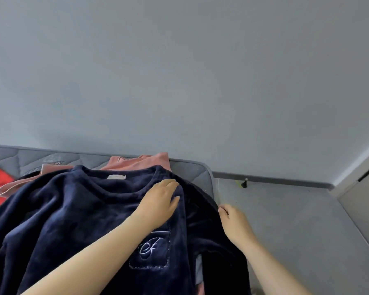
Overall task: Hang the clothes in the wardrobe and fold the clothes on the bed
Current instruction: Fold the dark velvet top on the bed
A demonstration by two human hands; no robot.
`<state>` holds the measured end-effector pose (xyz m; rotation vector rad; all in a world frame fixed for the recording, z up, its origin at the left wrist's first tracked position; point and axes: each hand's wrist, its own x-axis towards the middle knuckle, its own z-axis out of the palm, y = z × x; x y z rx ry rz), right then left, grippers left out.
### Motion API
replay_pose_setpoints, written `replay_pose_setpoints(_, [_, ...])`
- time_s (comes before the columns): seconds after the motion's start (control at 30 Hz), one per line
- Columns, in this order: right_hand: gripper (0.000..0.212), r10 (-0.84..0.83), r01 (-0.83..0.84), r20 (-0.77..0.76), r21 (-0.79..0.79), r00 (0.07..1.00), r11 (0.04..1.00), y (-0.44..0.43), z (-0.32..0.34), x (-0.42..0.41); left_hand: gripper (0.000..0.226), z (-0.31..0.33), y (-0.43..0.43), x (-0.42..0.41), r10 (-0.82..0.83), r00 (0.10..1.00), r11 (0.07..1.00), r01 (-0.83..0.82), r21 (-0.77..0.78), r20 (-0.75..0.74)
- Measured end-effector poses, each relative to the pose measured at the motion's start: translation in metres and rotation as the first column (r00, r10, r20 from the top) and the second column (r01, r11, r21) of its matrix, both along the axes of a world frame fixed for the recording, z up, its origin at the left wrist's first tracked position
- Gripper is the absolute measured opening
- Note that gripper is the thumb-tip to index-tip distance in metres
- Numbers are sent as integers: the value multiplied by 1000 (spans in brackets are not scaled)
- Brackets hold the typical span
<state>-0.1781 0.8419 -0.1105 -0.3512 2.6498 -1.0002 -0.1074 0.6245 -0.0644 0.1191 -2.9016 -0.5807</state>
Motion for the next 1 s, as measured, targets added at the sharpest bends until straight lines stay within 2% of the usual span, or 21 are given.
replay_pose_setpoints(0.1, [34, -7, 8, 88, -13, 996, 1000, 1, -21, -14, 49, -19, 6, -28, 3, 998, 1000, -3, 3, 64])
replay_pose_setpoints(0.2, [45, -8, 11, 197, -16, 980, 1000, 7, -39, -25, 64, -45, 8, -43, 49, 981, 999, -53, 13, 187])
replay_pose_setpoints(0.3, [50, 19, -10, 293, -31, 956, 999, 15, -48, -30, 74, -71, 7, -42, 56, 958, 998, -43, -55, 282])
replay_pose_setpoints(0.37, [41, 60, -56, 197, -24, 979, 998, 19, -52, -28, 74, -83, 7, -39, 41, 963, 997, -20, -81, 268])
replay_pose_setpoints(0.43, [32, 112, -112, 0, -8, 994, 994, 20, -53, -25, 71, -87, 5, -36, 12, 972, 998, 2, -60, 234])
replay_pose_setpoints(0.47, [26, 124, -125, -46, -12, 991, 992, 19, -52, -22, 69, -86, 4, -35, -3, 976, 999, 10, -34, 218])
replay_pose_setpoints(0.5, [21, 125, -126, -31, -26, 992, 992, 17, -51, -20, 67, -85, 3, -35, -14, 979, 1000, 15, -4, 202])
replay_pose_setpoints(0.57, [18, 138, -137, 96, -20, 986, 990, 12, -47, -14, 65, -80, 2, -32, -19, 984, 999, 12, 40, 178])
replay_pose_setpoints(0.67, [44, 174, -203, 282, 76, 943, 976, 8, -37, -9, 65, -76, 1, -28, -30, 985, 998, 21, 55, 171])
replay_pose_setpoints(0.73, [52, 205, -196, 454, -69, 867, 978, 7, -29, -6, 65, -75, 1, -24, -31, 985, 998, 23, 52, 171])
replay_pose_setpoints(0.8, [43, 259, -129, 548, -265, 795, 956, 9, -21, -3, 65, -73, 2, -21, -18, 986, 998, 9, 57, 167])
replay_pose_setpoints(0.87, [28, 194, -57, 429, -311, 882, 949, 14, -12, -9, 66, -70, 3, -20, -1, 987, 997, -11, 78, 160])
replay_pose_setpoints(0.93, [25, 0, 49, 169, -290, 986, 956, 24, 0, -31, 69, -65, 2, -19, -2, 987, 997, -10, 70, 159])
replay_pose_setpoints(1.0, [22, -167, 136, -94, -273, 981, 952, 36, 21, -58, 74, -62, 1, -19, -36, 990, 999, 32, 29, 133])
